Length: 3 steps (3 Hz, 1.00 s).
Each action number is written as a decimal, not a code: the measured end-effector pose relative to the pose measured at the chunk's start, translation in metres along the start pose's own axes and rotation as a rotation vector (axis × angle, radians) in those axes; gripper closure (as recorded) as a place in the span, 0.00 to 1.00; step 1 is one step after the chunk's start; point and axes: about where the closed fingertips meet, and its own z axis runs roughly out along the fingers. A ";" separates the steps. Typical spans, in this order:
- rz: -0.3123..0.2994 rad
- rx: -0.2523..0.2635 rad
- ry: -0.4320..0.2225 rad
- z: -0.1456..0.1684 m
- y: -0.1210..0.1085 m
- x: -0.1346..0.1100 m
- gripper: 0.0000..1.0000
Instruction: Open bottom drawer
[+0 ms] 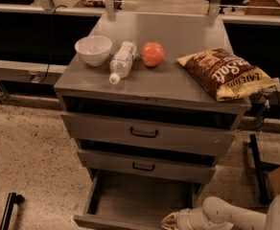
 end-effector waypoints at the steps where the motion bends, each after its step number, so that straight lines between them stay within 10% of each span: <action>1: 0.000 0.000 0.000 0.000 0.000 0.000 0.84; 3: -0.080 0.061 -0.031 -0.014 -0.020 -0.022 1.00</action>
Offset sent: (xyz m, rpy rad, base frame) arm 0.0271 -0.0043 0.0309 0.0131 -0.1352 0.0069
